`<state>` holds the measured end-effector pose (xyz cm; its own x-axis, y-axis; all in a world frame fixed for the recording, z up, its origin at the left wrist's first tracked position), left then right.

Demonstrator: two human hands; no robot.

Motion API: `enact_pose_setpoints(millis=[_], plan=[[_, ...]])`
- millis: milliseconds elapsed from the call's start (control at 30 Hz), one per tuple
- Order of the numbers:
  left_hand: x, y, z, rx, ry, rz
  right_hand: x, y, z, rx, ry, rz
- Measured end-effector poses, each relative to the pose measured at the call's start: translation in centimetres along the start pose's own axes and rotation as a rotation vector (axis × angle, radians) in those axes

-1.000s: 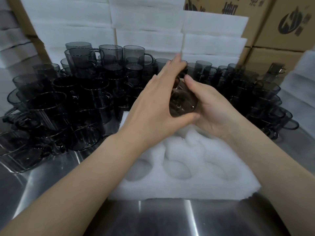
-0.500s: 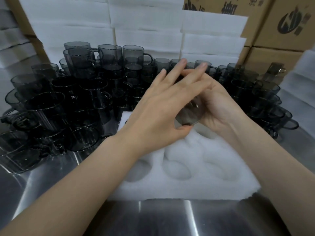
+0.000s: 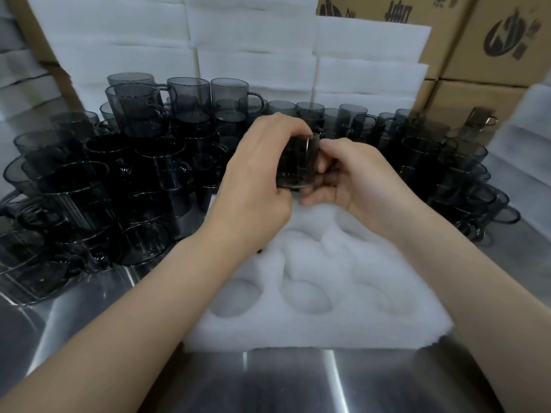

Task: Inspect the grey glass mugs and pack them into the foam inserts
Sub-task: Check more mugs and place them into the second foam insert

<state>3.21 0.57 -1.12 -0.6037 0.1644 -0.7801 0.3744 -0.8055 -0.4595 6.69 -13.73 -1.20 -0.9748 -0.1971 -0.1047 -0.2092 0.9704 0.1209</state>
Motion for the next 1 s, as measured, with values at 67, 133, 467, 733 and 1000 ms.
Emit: enact_pose_setpoints(millis=[67,133,467,733,1000], plan=[[-0.09,0.16,-0.12,-0.025,0.014,-0.043,0.06,0.11,-0.11,0.086,0.037,-0.039],[-0.14,0.32,-0.35,-0.049,-0.018,-0.084,0.2,-0.08,-0.13,0.111,0.048,-0.082],[-0.07,0.11,-0.2,-0.019,-0.153,0.065,0.47,-0.14,-0.08,-0.268,0.092,-0.319],[0.0,-0.52,-0.16,0.184,-0.336,0.135,0.57,0.23,-0.26,-0.21,-0.105,-0.333],[-0.01,-0.32,-0.33,0.178,-0.25,0.061,0.56,0.05,-0.31,-0.241,-0.066,-0.327]])
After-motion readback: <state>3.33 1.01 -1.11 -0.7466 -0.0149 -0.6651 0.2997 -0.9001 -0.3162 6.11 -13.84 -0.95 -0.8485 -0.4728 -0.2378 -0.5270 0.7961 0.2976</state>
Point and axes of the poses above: each hand's wrist, its own x-axis away from the middle knuckle, its own y-axis out of the palm, z = x × y, the point moved 2 cm from there along -x, towards the middle knuckle, and after that the axes turned 1 degree about z, right-handed, at the moved point
